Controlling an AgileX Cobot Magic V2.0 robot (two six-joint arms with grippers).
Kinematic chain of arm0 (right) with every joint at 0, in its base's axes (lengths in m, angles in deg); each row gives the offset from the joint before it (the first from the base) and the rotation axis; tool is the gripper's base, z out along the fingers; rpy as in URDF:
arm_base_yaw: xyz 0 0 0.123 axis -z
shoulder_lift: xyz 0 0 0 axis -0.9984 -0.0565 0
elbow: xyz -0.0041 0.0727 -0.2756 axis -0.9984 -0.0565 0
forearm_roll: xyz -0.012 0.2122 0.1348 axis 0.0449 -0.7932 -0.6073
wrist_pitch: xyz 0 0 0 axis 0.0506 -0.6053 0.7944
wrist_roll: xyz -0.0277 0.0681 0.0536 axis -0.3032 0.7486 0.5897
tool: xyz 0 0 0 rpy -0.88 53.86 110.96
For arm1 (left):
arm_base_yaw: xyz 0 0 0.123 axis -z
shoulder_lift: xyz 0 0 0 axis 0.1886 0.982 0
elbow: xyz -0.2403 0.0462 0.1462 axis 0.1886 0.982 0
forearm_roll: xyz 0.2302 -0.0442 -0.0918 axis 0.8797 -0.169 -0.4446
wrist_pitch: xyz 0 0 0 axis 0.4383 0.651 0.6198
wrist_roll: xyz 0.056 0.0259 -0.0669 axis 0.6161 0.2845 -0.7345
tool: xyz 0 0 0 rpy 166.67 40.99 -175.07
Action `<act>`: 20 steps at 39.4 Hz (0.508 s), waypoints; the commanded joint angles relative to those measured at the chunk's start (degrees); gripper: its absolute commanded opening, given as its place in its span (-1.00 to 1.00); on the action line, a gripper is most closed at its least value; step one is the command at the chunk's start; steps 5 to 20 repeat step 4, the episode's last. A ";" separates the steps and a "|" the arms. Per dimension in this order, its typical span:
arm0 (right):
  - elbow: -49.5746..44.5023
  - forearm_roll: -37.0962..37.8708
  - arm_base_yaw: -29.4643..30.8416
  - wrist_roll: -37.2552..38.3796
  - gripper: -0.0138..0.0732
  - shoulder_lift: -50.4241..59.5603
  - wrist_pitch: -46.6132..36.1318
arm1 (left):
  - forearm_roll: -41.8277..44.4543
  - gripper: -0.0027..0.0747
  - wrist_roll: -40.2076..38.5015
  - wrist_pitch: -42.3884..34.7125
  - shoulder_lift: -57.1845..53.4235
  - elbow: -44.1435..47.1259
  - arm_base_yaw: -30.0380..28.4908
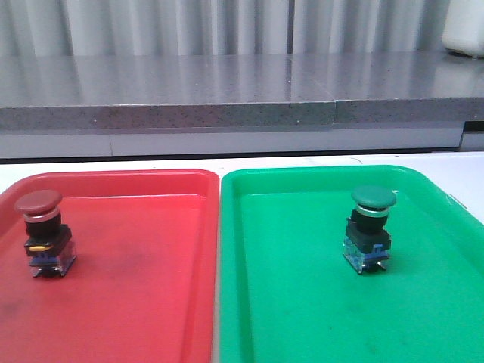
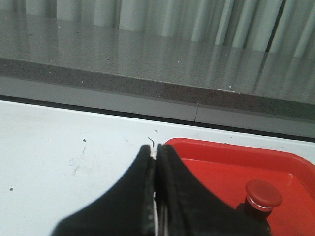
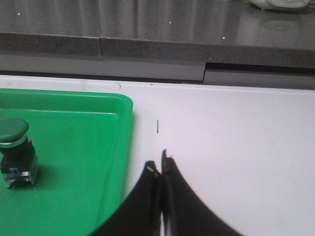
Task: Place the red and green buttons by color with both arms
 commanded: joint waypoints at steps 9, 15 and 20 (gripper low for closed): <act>0.33 -0.09 0.34 -0.43 -0.97 0.75 -5.04 | -0.70 -0.98 -0.56 -4.97 -0.89 1.36 -0.06; 0.33 -0.09 0.34 -0.43 -0.97 0.75 -5.04 | -0.70 -0.98 -0.56 -4.97 -0.89 1.36 -0.06; 0.33 -0.09 0.34 -0.43 -0.97 0.75 -5.04 | -0.70 -0.98 -0.56 -4.97 -0.89 1.36 -0.06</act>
